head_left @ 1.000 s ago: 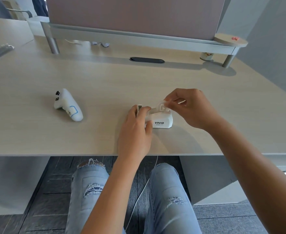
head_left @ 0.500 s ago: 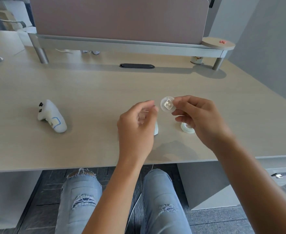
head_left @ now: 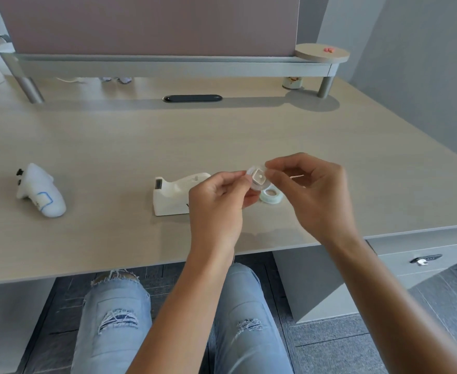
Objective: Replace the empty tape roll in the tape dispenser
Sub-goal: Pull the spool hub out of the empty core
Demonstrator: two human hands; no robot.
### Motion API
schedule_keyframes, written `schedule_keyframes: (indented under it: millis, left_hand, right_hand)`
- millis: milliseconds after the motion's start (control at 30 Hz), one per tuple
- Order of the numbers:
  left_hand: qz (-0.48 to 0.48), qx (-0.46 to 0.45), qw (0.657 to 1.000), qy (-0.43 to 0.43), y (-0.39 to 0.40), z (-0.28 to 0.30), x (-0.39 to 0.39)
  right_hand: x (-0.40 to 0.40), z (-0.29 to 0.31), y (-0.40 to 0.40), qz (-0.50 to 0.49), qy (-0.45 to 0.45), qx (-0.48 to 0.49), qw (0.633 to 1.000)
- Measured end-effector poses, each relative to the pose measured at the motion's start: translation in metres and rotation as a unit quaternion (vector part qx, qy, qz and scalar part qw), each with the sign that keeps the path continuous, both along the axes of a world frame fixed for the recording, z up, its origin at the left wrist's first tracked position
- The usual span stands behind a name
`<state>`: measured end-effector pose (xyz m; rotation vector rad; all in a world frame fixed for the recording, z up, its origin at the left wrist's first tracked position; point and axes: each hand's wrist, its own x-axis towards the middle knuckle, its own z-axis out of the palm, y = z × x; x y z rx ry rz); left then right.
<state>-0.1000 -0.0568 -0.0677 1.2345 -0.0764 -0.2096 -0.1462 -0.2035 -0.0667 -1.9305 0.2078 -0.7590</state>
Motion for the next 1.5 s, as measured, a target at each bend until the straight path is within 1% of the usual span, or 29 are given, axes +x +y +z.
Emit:
schedule_keyframes:
  millis: [100,233,467,733,967,1200,1500]
  left_hand:
    - [-0.010,-0.018,1.000,0.018,-0.006,-0.002,-0.004]
    - [-0.010,-0.018,0.999,0.027,-0.011,-0.004,-0.007]
    - [-0.015,-0.009,1.000,0.018,-0.014,-0.005,-0.010]
    - [0.018,0.062,0.998,-0.017,-0.017,-0.011,-0.011]
    - [0.033,0.109,0.993,-0.040,-0.017,-0.019,-0.009]
    - [0.047,0.117,0.991,-0.040,-0.019,-0.020,-0.011]
    - [0.055,0.122,0.990,-0.039,-0.017,-0.022,-0.015]
  right_hand:
    - [-0.007,-0.003,-0.002,-0.002,-0.027,-0.070,0.997]
    - [-0.011,-0.005,-0.006,0.000,-0.048,-0.136,0.989]
    - [-0.014,-0.003,-0.012,0.012,-0.052,-0.196,0.979]
    - [-0.014,-0.003,-0.018,0.023,-0.038,-0.242,0.969]
    - [-0.014,-0.008,-0.018,0.037,-0.020,-0.233,0.972]
    - [-0.015,-0.012,-0.017,0.045,-0.010,-0.221,0.974]
    - [-0.016,-0.016,-0.013,0.061,0.009,-0.180,0.982]
